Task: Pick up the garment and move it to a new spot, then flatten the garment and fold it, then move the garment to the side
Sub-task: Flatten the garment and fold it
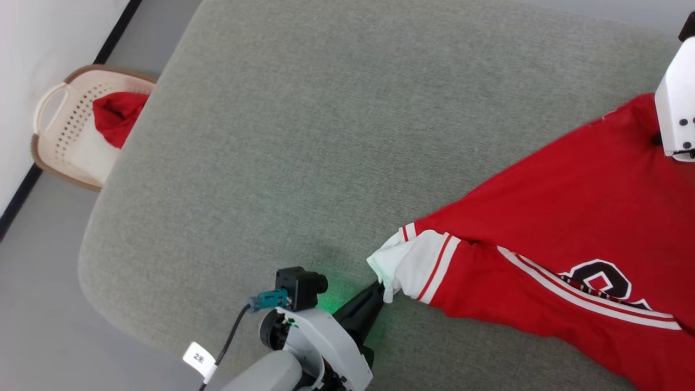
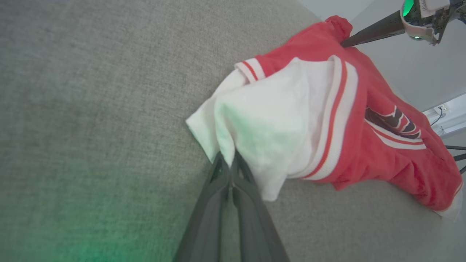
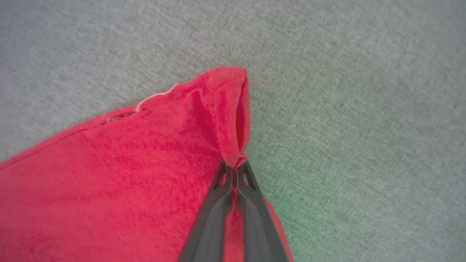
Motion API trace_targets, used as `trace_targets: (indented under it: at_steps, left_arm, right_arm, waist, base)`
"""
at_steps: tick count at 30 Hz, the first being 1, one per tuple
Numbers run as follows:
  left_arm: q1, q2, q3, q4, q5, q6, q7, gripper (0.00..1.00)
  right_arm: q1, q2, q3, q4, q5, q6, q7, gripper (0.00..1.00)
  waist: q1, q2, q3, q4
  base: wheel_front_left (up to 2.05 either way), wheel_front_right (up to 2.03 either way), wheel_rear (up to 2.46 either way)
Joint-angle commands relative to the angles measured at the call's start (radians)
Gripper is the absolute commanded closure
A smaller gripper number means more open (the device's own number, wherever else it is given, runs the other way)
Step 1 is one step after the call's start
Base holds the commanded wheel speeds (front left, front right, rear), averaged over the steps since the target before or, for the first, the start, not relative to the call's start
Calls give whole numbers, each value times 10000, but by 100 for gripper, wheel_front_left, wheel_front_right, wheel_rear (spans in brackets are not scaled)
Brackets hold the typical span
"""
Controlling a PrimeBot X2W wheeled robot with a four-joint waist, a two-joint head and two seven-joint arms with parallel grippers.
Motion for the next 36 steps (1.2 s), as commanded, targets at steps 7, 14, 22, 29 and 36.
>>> trace_targets:
  at_steps: [7, 14, 22, 29, 36]
  left_arm:
    - [-238, 341, 190, -72, -95, 117, 84, 100]
    - [-933, 1234, 462, -753, -164, 281, 906, 100]
    - [-2782, 2872, 709, -1792, 33, 697, 3146, 100]
    - [-5244, 3600, 1092, -1473, 7, 600, 5024, 100]
    - [-8131, 3569, 1315, 600, 830, 548, 5480, 100]
  right_arm:
    - [-166, 105, -66, -403, 423, -10, -877, 100]
    - [-145, 131, 130, -1408, 1050, -9, -1989, 100]
    - [-530, -21, 402, -2402, 1515, -9, -3677, 100]
    - [-1104, 87, 350, -2489, 1683, -9, -5302, 100]
    - [-1891, 440, 40, -2084, 1525, -11, -7218, 100]
  waist:
    - [0, 0, -231, -375]
    - [0, 0, -772, -818]
    - [0, 0, -1488, -1533]
    - [0, 0, -1886, -2167]
    - [0, 0, -2036, -2953]
  base:
    - [0, 0, 0]
    - [0, 0, 0]
    - [0, 0, 0]
    - [0, 0, 0]
    - [0, 0, 0]
